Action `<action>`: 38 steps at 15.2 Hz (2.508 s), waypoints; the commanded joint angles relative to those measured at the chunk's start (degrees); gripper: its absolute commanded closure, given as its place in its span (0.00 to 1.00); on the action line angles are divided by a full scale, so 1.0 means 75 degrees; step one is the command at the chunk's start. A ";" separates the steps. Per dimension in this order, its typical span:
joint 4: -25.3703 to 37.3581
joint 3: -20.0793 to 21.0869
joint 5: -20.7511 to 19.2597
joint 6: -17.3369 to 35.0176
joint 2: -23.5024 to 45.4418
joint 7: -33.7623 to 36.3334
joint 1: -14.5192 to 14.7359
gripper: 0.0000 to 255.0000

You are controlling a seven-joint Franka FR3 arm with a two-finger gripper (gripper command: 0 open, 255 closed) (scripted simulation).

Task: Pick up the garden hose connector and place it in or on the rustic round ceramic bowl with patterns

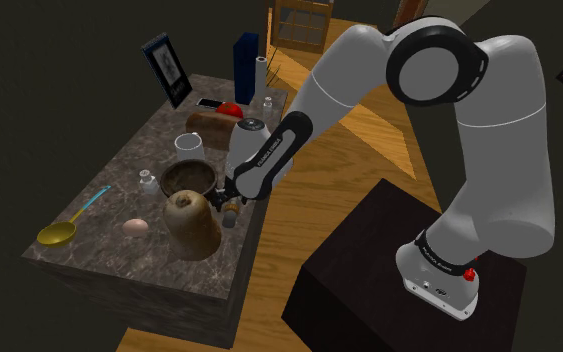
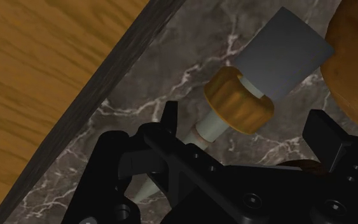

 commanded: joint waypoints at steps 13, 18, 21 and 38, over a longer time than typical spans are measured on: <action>0.0008 0.0000 -0.0001 0.0007 0.0013 -0.0004 -0.0002 1.00; -0.0134 0.0011 0.0011 -0.0250 -0.0388 0.0036 -0.0013 1.00; -0.0222 0.0020 0.0019 -0.0452 -0.0681 0.0063 -0.0023 1.00; -0.0444 0.0062 0.0052 -0.1751 -0.2211 0.0219 -0.0081 1.00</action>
